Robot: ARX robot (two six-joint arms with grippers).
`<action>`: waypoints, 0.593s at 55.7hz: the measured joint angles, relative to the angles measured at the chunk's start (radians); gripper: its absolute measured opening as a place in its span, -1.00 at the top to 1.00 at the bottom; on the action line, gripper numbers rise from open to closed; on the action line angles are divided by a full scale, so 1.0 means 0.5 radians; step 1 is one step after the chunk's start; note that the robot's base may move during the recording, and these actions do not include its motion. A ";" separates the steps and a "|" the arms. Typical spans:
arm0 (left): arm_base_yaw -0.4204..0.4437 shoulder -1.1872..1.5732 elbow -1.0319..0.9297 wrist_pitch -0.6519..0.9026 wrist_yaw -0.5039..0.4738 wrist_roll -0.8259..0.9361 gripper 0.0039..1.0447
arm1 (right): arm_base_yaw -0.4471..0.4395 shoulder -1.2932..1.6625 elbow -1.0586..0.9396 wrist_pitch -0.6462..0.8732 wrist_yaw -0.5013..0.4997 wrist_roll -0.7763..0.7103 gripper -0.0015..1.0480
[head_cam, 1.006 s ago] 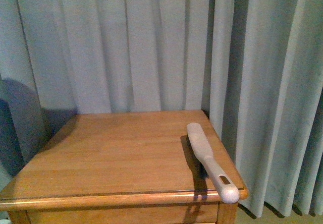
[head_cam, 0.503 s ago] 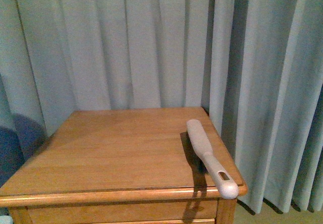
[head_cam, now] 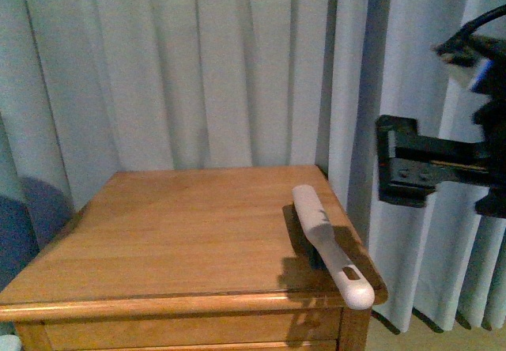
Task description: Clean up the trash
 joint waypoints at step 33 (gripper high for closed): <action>0.000 0.000 0.000 0.000 -0.003 0.000 0.46 | 0.189 0.722 0.384 -0.026 0.050 0.361 -0.86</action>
